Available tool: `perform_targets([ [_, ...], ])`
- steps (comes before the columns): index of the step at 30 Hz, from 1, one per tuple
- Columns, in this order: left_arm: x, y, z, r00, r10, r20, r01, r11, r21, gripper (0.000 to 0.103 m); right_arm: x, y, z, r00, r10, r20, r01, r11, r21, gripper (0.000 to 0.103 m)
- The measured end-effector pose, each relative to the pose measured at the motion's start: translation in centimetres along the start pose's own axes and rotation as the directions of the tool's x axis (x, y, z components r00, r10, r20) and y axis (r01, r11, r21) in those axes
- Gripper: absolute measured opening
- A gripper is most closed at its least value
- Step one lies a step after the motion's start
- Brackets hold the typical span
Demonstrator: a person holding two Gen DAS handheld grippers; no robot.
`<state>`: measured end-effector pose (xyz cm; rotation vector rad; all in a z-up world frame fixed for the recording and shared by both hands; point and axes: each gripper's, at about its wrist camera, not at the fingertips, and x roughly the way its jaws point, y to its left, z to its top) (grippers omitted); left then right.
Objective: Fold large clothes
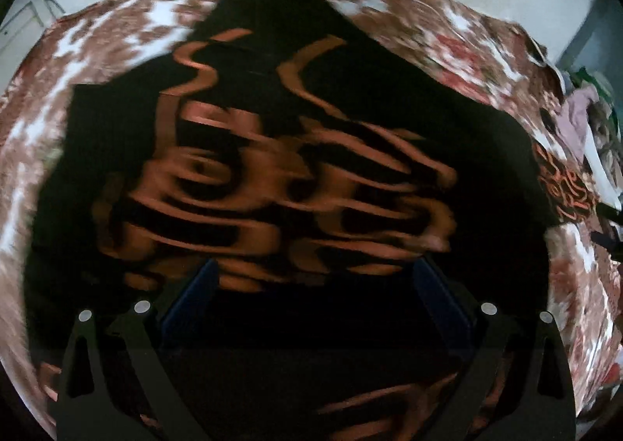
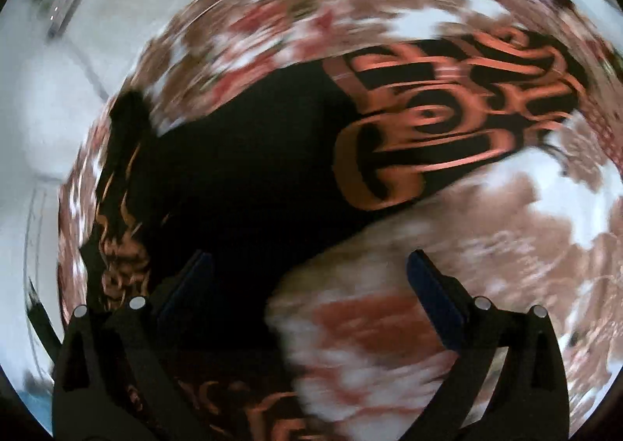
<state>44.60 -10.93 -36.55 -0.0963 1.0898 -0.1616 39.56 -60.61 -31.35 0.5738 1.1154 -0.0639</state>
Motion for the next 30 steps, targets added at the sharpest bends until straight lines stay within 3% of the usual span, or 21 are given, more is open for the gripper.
perform_targets([
  [6, 2.3, -11.5, -1.0, 1.000, 0.005, -0.013, -0.004, 0.995, 0.096, 0.098, -1.1, -10.5, 4.2, 1.000, -0.018, -0.004, 0.019, 0.999, 0.051, 0.098],
  [12, 4.5, -20.1, -0.4, 1.000, 0.013, -0.010, -0.010, 0.963, 0.270, 0.098, -1.2, -19.2, 8.3, 1.000, -0.017, -0.021, 0.020, 0.990, 0.143, 0.098],
  [14, 5.3, -21.6, 0.0, 1.000, -0.009, -0.022, 0.015, 0.955, 0.296, 0.098, -0.8, -21.3, 9.5, 1.000, 0.005, -0.021, -0.001, 0.983, 0.185, 0.098],
  [18, 7.1, -25.0, 0.0, 0.998, -0.036, -0.047, 0.052, 0.910, 0.410, 0.098, 1.1, -24.2, 12.4, 0.996, 0.082, -0.024, -0.072, 0.955, 0.289, 0.098],
  [23, 8.8, -27.0, 0.1, 0.995, -0.057, -0.087, 0.091, 0.881, 0.464, 0.098, 3.2, -28.1, 14.6, 0.987, 0.161, -0.007, -0.137, 0.861, 0.490, 0.095],
  [28, 9.9, -27.8, 0.2, 0.993, -0.059, -0.104, 0.103, 0.862, 0.496, 0.098, 4.2, -30.2, 15.6, 0.979, 0.203, 0.008, -0.169, 0.791, 0.587, 0.091],
  [30, 9.8, -27.7, 0.4, 0.990, -0.091, -0.106, 0.131, 0.864, 0.486, 0.098, 4.2, -30.2, 15.7, 0.983, 0.184, -0.008, -0.145, 0.798, 0.585, 0.077],
])
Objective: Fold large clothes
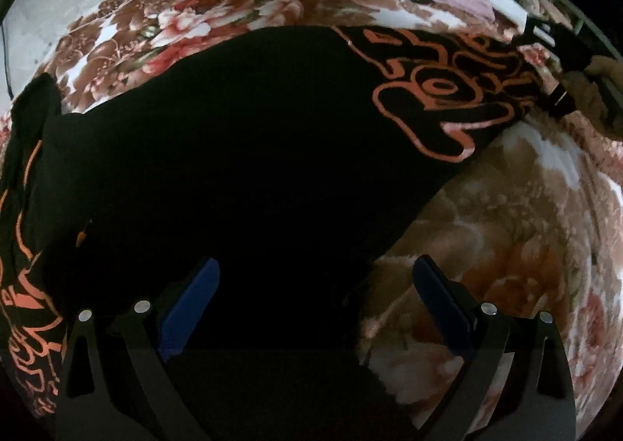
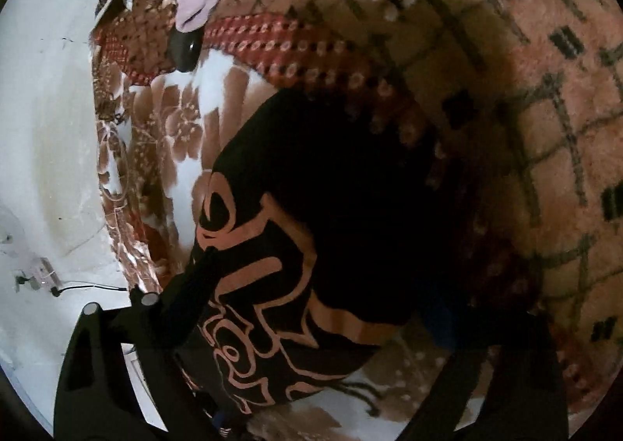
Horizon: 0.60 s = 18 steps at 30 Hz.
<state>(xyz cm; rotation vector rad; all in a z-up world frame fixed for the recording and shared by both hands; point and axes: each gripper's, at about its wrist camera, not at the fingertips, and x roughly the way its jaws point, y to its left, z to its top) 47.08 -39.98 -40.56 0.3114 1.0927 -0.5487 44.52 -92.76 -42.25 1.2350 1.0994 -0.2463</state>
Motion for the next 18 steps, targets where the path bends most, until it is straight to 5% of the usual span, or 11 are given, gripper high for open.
perform_targets([
  [2, 0.1, -0.2, 0.1, 1.000, -0.009, 0.013, 0.009, 1.000, 0.023, 0.098, -0.4, -0.1, -0.2, 0.996, -0.093, -0.003, 0.092, 0.995, -0.025, 0.039],
  [6, 1.2, -0.6, -0.5, 0.999, -0.032, 0.014, 0.031, 0.998, 0.062, 0.098, -1.4, -1.1, -0.4, 0.996, -0.083, -0.022, 0.082, 0.995, -0.048, 0.017],
  [10, 2.3, -0.5, -1.2, 0.999, -0.041, 0.028, 0.039, 0.997, 0.068, 0.098, -3.8, 2.7, -1.7, 0.987, -0.156, 0.048, 0.162, 0.967, -0.198, 0.014],
  [13, 3.0, -1.5, -1.4, 0.999, 0.019, 0.037, -0.023, 0.994, 0.104, 0.099, -6.0, 8.6, -3.5, 0.974, -0.173, 0.143, 0.212, 0.918, -0.335, 0.014],
  [18, 3.0, -2.1, -1.7, 0.995, 0.065, 0.074, -0.072, 0.993, 0.092, 0.099, -7.4, 23.4, -11.0, 0.988, -0.026, 0.150, 0.107, 0.819, -0.564, 0.014],
])
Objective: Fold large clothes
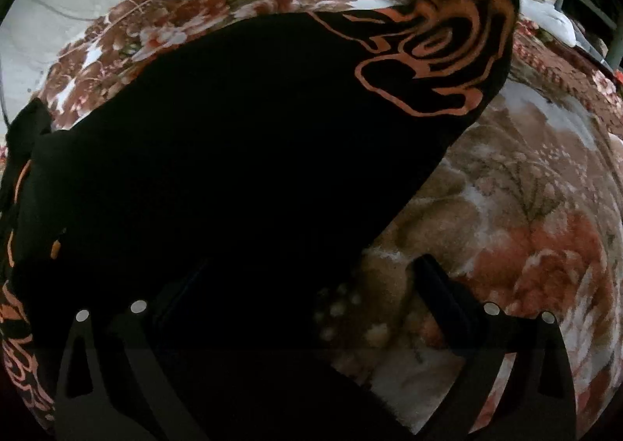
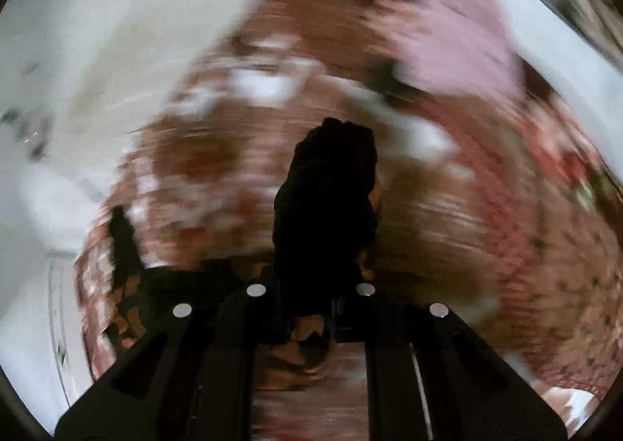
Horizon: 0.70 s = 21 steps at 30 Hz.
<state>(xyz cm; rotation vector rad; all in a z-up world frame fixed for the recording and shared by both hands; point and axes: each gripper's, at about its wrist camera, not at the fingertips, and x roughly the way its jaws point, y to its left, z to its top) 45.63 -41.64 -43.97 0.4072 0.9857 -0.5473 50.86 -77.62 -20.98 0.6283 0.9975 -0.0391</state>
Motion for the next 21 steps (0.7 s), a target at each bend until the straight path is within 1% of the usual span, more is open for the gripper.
perform_targets([
  [1, 0.0, -0.1, 0.0, 1.000, 0.010, 0.006, -0.010, 1.000, -0.007, 0.099, -0.4, 2.9, 0.0, 1.000, 0.031, 0.003, -0.031, 0.999, -0.029, 0.014],
  [3, 0.0, -0.4, -0.1, 0.999, 0.039, 0.000, -0.039, 0.999, -0.010, 0.099, -0.9, 10.7, -0.7, 0.991, 0.131, -0.008, -0.132, 0.987, -0.092, 0.014],
  [4, 0.0, -0.6, 0.0, 0.999, 0.048, -0.006, -0.048, 0.999, -0.015, 0.099, -1.0, 15.2, -1.4, 0.982, 0.186, -0.025, -0.188, 0.974, -0.123, 0.014],
  [5, -0.1, -0.5, 0.1, 0.999, 0.051, -0.012, -0.052, 0.998, -0.027, 0.099, -0.8, 18.6, -2.2, 0.973, 0.225, -0.043, -0.229, 0.962, -0.147, 0.014],
  [7, -0.1, -0.5, 0.1, 0.998, 0.055, -0.017, -0.056, 0.998, -0.042, 0.099, -0.1, 24.0, -3.9, 0.961, 0.268, -0.072, -0.277, 0.942, -0.188, 0.014],
  [8, -0.1, -0.6, 0.1, 0.998, 0.056, -0.019, -0.057, 0.998, -0.041, 0.099, 0.7, 27.2, -5.2, 0.952, 0.289, -0.098, -0.304, 0.929, -0.212, 0.014],
  [10, -0.1, -0.3, 0.1, 0.999, 0.045, -0.027, -0.046, 0.998, -0.044, 0.099, 2.7, 31.6, -7.6, 0.941, 0.303, -0.151, -0.332, 0.913, -0.238, 0.014],
  [11, -0.1, -0.3, 0.1, 0.999, 0.043, -0.032, -0.045, 0.998, -0.046, 0.099, 4.6, 34.3, -9.6, 0.931, 0.306, -0.197, -0.349, 0.905, -0.245, 0.014],
  [13, 0.0, -0.2, 0.3, 0.998, 0.043, -0.038, -0.045, 0.998, -0.053, 0.099, 7.1, 37.2, -12.2, 0.917, 0.313, -0.246, -0.373, 0.893, -0.253, 0.013],
  [14, 0.0, -0.2, 0.3, 0.998, 0.042, -0.039, -0.044, 0.997, -0.057, 0.099, 9.2, 39.1, -14.4, 0.903, 0.322, -0.283, -0.395, 0.882, -0.257, 0.013],
  [16, -0.1, -0.1, 0.2, 0.999, 0.032, -0.030, -0.033, 0.998, -0.059, 0.099, 11.9, 41.2, -17.4, 0.882, 0.327, -0.340, -0.419, 0.873, -0.248, 0.013],
  [17, -0.2, 0.0, 0.1, 0.999, 0.025, -0.028, -0.027, 0.998, -0.059, 0.099, 13.7, 42.6, -19.6, 0.867, 0.322, -0.381, -0.429, 0.871, -0.241, 0.013],
  [18, -0.2, 0.1, 0.1, 0.999, 0.022, -0.028, -0.023, 0.998, -0.058, 0.099, 15.3, 43.7, -21.7, 0.854, 0.312, -0.417, -0.436, 0.867, -0.243, 0.013],
  [19, -0.2, 0.2, 0.1, 0.999, 0.019, -0.030, -0.020, 0.998, -0.056, 0.099, 16.1, 44.3, -23.2, 0.847, 0.301, -0.438, -0.436, 0.865, -0.248, 0.013],
  [20, -0.2, 0.1, 0.2, 0.999, 0.019, -0.030, -0.021, 0.998, -0.056, 0.099, 18.0, 45.5, -25.7, 0.839, 0.272, -0.471, -0.429, 0.863, -0.266, 0.013],
  [21, -0.2, 0.0, 0.0, 0.999, 0.022, -0.028, -0.023, 0.998, -0.055, 0.099, 19.2, 45.9, -26.9, 0.837, 0.251, -0.486, -0.420, 0.864, -0.278, 0.013],
])
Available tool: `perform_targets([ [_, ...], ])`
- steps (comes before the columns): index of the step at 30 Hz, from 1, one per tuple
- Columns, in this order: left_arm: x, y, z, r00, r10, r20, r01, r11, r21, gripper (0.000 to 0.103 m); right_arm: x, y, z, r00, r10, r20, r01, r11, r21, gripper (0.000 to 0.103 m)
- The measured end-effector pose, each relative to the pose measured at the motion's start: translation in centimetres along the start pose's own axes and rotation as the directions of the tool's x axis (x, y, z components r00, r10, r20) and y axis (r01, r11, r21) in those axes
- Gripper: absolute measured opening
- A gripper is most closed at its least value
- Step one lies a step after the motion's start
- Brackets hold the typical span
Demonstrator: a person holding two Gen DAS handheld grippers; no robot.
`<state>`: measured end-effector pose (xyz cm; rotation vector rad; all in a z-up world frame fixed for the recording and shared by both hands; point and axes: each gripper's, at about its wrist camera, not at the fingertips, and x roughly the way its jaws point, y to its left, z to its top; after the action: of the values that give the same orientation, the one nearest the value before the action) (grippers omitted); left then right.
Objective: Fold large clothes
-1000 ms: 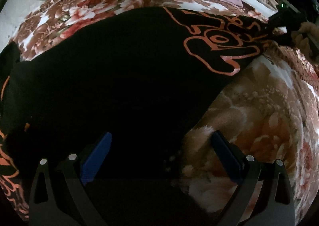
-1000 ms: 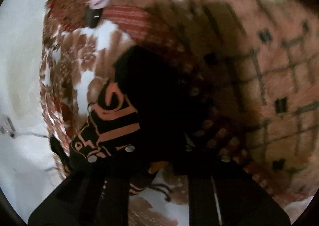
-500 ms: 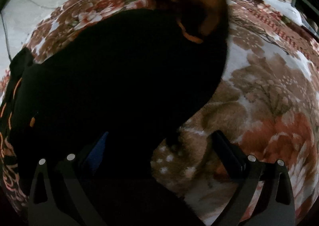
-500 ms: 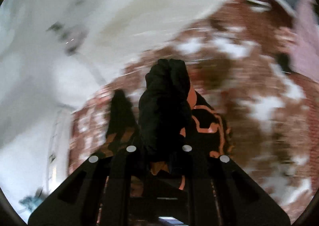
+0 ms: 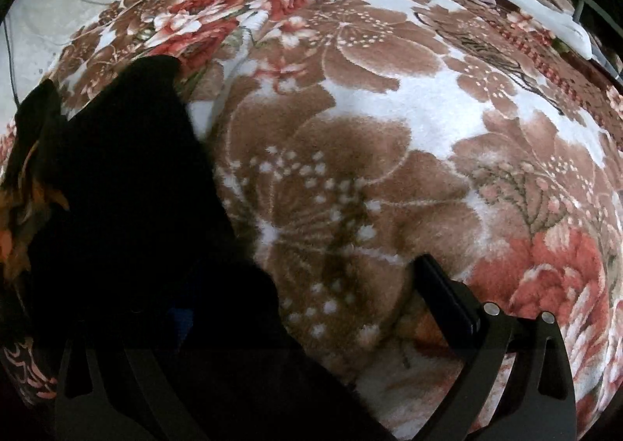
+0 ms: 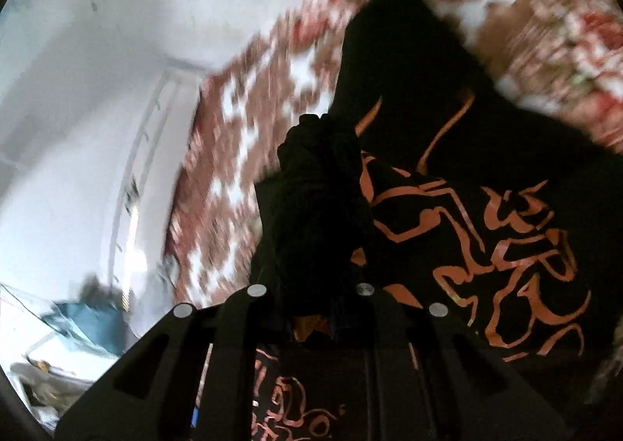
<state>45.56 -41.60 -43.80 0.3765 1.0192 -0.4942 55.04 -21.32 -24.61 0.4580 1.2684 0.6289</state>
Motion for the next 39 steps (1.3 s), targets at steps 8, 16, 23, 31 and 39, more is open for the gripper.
perform_targets([
  [8, -0.1, 0.1, -0.4, 1.000, -0.010, 0.026, 0.010, 1.000, 0.003, 0.099, 13.1, 0.4, -3.7, 0.979, -0.101, -0.175, 0.100, 0.995, -0.011, 0.014],
  [16, -0.7, -1.1, 0.3, 0.990, 0.073, -0.121, -0.081, 0.995, -0.062, 0.098, 17.8, 2.4, -5.4, 0.956, -0.027, -0.292, 0.018, 0.999, -0.036, 0.087],
  [23, -6.4, -2.0, -2.5, 0.981, -0.050, -0.185, 0.016, 0.982, -0.186, 0.098, 16.3, 7.0, -5.8, 0.937, -0.033, -0.348, 0.005, 0.996, -0.084, 0.095],
  [31, -13.1, 5.8, -8.6, 0.987, -0.021, -0.158, -0.016, 0.973, -0.228, 0.098, 6.1, 11.6, -1.3, 0.962, -0.097, -0.256, 0.034, 0.971, -0.238, 0.098],
  [39, -14.4, 24.5, -12.6, 0.972, 0.194, -0.136, -0.230, 0.911, -0.341, 0.098, -3.1, 0.5, 3.5, 0.877, -0.477, 0.053, 0.471, 0.834, -0.289, 0.098],
])
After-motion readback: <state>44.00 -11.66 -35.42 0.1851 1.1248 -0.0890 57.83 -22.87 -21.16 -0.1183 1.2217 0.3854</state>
